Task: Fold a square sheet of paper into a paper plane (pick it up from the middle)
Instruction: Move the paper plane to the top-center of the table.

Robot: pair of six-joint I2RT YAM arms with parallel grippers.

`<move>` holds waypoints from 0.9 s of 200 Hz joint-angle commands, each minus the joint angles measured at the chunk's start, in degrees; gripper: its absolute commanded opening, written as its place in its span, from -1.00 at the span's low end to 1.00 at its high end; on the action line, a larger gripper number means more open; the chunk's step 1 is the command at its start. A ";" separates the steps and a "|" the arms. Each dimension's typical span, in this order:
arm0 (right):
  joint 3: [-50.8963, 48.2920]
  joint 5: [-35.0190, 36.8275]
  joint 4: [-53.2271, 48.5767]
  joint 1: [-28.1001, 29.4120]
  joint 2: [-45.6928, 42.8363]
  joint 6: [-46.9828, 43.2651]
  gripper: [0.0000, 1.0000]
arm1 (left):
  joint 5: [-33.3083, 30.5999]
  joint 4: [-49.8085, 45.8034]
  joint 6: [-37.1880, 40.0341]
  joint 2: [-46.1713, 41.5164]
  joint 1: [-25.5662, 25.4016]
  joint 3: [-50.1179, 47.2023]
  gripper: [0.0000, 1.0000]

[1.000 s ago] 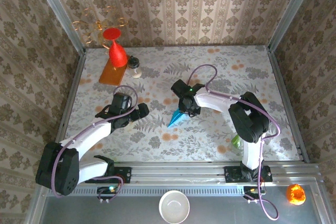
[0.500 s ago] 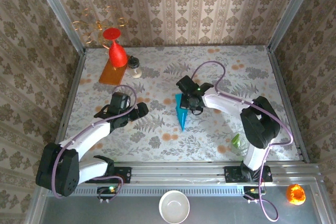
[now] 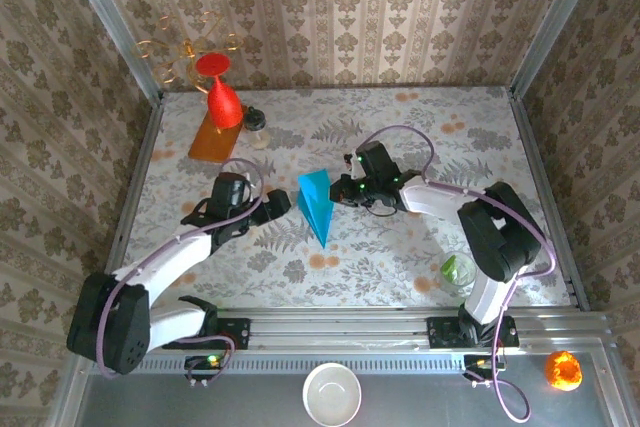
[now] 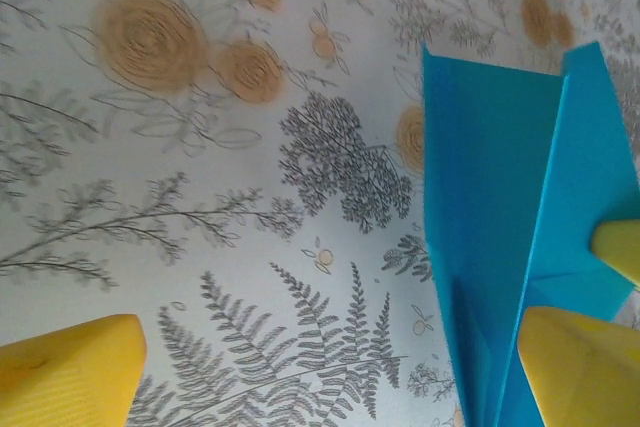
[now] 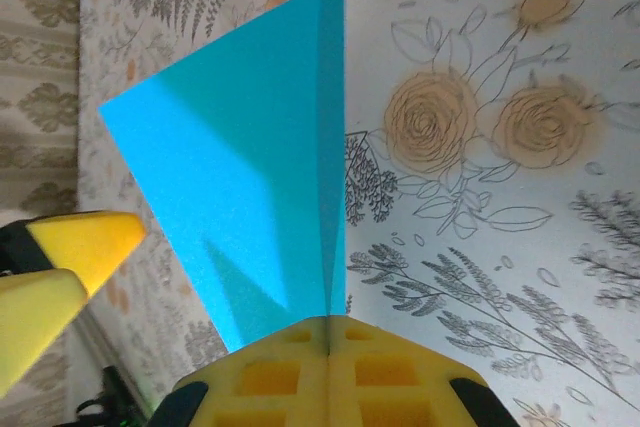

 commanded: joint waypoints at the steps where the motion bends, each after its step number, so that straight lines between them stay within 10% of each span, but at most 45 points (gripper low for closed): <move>1: -2.52 -7.22 8.78 -1.79 3.31 2.98 -1.00 | 0.39 2.41 -1.93 3.95 -3.12 2.35 0.87; 100: -6.02 -8.86 9.96 -5.52 6.44 0.93 -0.99 | 3.88 10.36 -8.13 18.86 -9.17 8.07 0.33; 180: -6.36 -8.69 10.53 -5.77 6.59 1.18 -0.99 | 4.52 5.10 -8.52 26.64 -9.42 15.37 -0.52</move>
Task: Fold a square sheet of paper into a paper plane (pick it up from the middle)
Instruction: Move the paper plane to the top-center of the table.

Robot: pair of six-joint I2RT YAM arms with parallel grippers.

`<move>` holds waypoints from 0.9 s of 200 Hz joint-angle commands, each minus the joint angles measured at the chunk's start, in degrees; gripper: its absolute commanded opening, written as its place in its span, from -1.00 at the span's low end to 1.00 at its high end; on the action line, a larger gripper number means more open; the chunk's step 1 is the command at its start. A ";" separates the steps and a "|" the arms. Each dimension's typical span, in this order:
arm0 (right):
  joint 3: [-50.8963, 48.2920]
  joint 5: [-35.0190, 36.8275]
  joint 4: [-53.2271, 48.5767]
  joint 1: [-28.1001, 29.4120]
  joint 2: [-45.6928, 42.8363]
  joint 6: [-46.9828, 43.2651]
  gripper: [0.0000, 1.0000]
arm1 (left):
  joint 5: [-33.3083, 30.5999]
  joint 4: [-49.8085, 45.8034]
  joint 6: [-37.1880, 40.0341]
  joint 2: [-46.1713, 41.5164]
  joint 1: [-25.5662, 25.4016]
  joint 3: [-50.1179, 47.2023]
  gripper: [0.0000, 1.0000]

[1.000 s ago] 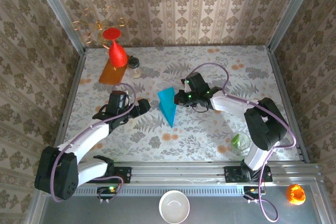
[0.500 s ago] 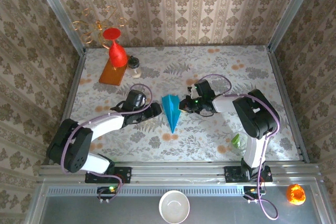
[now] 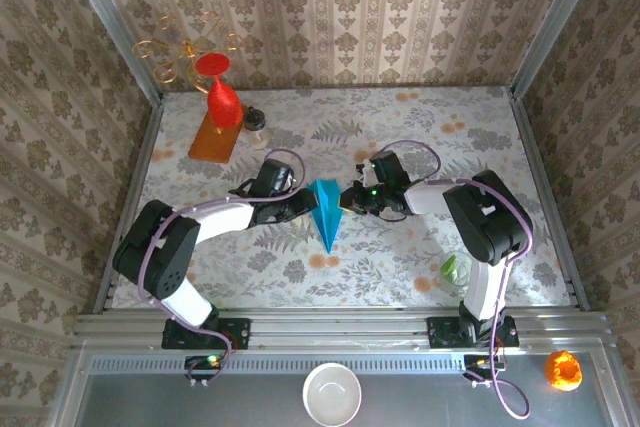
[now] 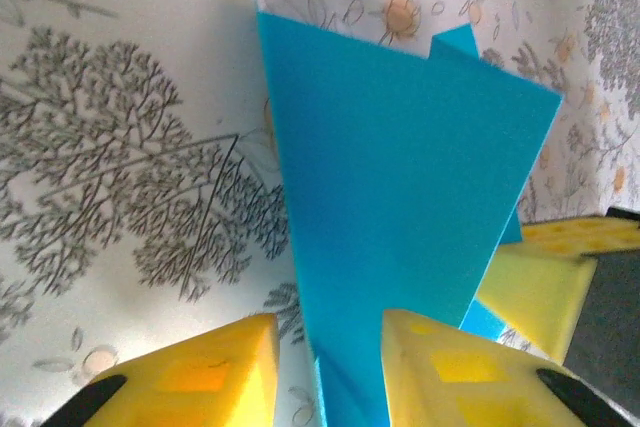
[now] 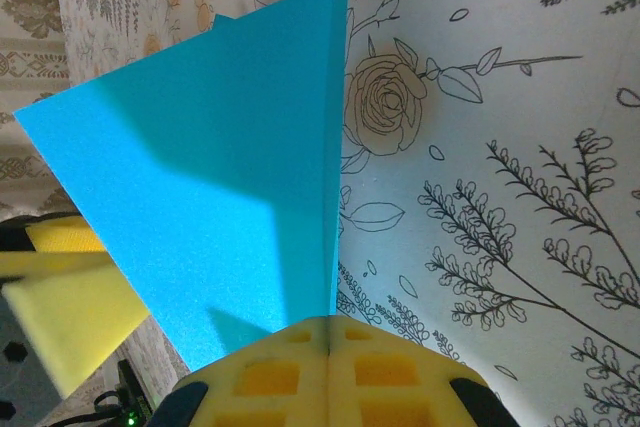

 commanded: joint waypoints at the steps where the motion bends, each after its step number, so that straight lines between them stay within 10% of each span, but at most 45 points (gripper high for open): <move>1: -0.75 -1.15 1.21 -0.49 0.58 -0.62 -0.99 | 1.01 -2.30 -0.07 2.02 -0.26 2.24 -0.53; 54: -2.13 -0.22 1.27 -2.17 -2.86 -0.09 -1.00 | -2.06 -5.74 1.34 -0.24 0.23 2.68 -1.00; 180: -3.38 1.54 1.83 -2.67 -0.31 1.14 -1.00 | -7.36 -8.60 -1.05 -1.85 0.52 -1.27 -0.89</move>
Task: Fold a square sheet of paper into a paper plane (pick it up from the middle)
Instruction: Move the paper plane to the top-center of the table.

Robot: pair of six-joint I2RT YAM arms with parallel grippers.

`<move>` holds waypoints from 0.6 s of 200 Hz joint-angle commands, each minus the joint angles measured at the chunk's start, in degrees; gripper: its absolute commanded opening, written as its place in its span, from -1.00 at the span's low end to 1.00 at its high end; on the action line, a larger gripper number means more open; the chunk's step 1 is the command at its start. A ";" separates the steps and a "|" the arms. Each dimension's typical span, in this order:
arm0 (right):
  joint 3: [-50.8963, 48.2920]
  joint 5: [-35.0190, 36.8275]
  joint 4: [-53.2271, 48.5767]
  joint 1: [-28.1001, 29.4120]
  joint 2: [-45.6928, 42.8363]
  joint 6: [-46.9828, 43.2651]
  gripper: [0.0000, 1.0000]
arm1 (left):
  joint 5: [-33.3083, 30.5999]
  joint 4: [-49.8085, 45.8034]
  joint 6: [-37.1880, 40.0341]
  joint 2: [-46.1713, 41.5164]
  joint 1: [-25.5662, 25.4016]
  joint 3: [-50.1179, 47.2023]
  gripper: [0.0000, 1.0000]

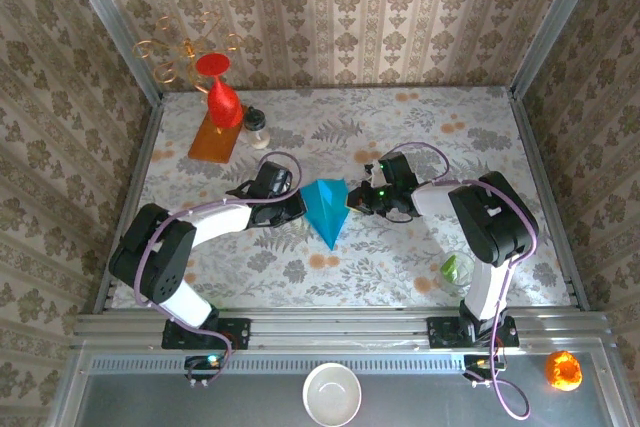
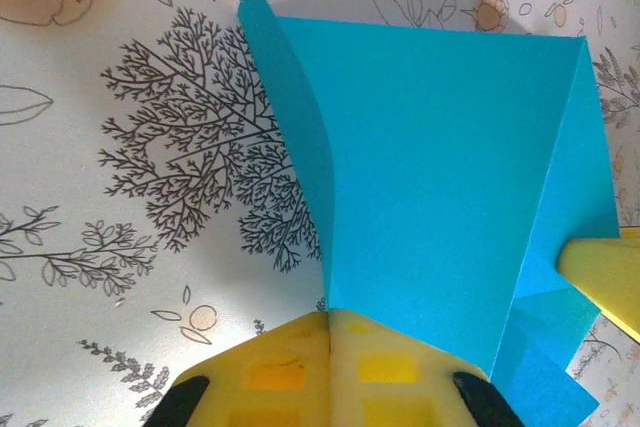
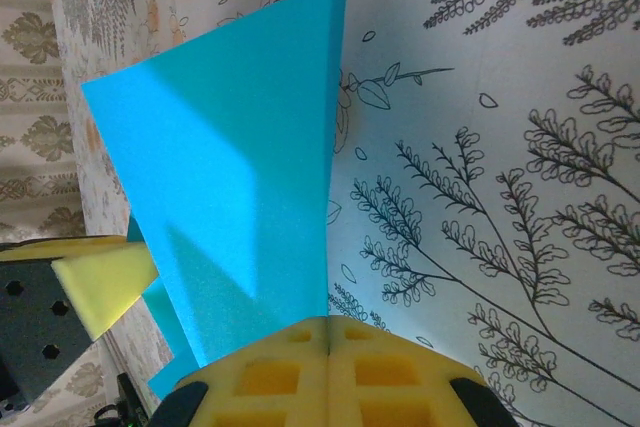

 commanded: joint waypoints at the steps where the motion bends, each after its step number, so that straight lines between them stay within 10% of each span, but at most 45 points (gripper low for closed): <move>1: -0.52 1.48 0.54 -0.19 1.11 0.71 -1.00 | -2.27 -3.06 -0.84 0.51 0.40 -0.14 -0.89; 120: 0.30 -0.82 0.37 -0.01 1.20 1.12 -0.99 | -4.10 -9.28 0.28 -5.33 -1.53 3.27 -0.40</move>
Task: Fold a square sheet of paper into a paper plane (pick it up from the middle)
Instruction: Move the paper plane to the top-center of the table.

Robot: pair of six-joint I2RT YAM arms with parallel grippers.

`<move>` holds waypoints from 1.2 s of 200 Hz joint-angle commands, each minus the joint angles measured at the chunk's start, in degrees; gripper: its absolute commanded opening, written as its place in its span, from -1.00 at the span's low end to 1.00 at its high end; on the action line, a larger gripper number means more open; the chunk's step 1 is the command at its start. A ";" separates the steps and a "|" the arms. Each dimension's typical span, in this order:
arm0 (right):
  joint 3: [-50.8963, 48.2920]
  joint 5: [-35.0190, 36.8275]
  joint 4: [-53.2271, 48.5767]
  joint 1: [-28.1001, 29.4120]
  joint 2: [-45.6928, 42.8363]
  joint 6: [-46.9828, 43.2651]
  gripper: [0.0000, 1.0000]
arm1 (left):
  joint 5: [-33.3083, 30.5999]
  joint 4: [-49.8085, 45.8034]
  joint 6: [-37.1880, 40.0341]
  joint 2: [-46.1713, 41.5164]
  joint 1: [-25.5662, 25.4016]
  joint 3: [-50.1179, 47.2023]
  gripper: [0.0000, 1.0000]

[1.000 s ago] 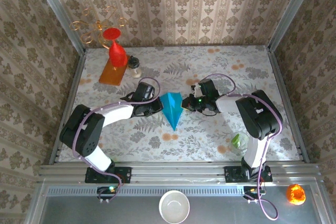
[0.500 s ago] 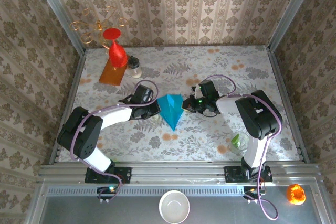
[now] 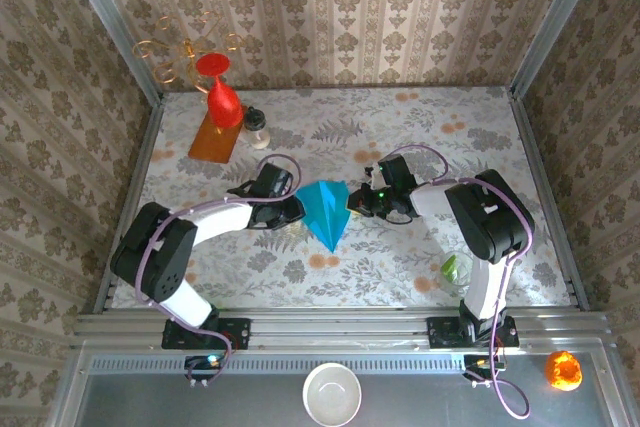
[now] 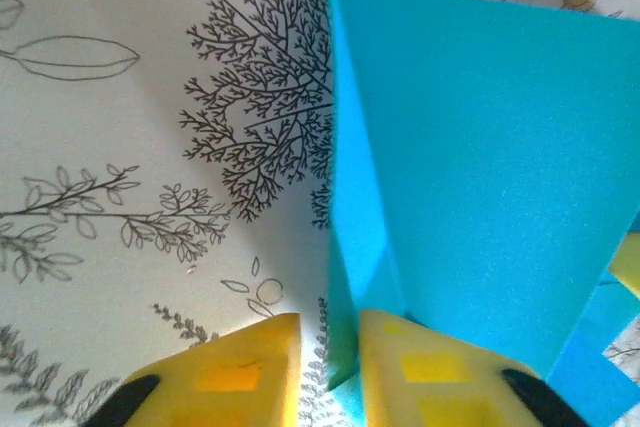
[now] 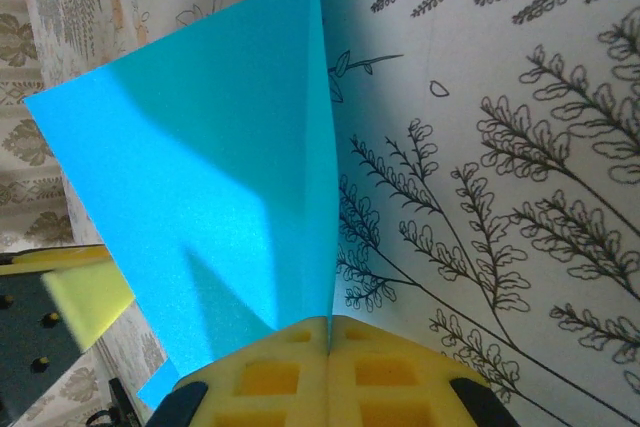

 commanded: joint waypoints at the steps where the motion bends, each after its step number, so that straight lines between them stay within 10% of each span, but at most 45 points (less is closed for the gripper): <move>1: 0.33 -1.15 0.39 -0.02 -0.43 0.67 -0.98 | -1.89 -3.66 0.38 -5.15 -1.36 2.29 -0.40; 240: 0.45 -1.60 0.61 0.33 -0.21 0.86 -0.98 | 9.73 5.44 -1.31 3.67 -8.98 4.43 -0.33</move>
